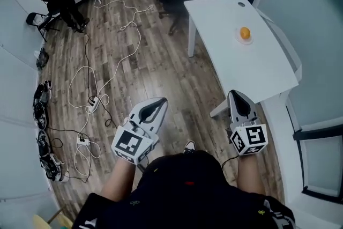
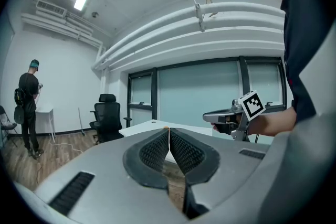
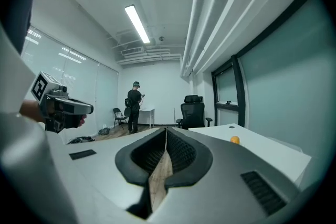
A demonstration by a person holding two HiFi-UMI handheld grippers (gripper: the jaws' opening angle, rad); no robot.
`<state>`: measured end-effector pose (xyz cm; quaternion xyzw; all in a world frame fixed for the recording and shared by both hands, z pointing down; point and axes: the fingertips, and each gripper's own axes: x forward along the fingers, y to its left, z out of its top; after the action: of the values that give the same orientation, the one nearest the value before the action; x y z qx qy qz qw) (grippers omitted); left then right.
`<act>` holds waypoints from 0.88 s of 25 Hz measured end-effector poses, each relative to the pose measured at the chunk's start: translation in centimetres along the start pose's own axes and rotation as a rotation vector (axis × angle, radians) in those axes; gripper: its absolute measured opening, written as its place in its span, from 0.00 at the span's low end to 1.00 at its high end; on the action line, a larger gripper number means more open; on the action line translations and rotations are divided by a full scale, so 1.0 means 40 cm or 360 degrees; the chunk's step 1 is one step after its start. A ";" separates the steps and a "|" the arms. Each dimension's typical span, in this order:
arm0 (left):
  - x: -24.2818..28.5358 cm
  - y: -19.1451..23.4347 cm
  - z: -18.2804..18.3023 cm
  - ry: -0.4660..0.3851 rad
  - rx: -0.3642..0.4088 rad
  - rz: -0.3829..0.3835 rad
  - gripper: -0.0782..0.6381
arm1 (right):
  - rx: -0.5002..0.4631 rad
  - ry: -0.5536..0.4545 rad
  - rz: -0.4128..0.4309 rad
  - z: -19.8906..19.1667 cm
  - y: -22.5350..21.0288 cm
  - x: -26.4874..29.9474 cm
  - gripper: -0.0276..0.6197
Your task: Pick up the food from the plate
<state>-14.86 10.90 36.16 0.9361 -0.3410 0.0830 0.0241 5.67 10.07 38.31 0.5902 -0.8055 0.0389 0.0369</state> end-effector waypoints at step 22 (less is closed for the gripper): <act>0.513 0.279 -0.007 0.0036 -0.0072 -0.0220 0.14 | 0.0026 0.0152 -0.0278 -0.063 -0.336 0.350 0.08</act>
<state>-6.61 -10.65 39.84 0.9556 -0.2769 0.0842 0.0547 14.31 -6.95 42.56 0.6560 -0.7479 0.0702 0.0734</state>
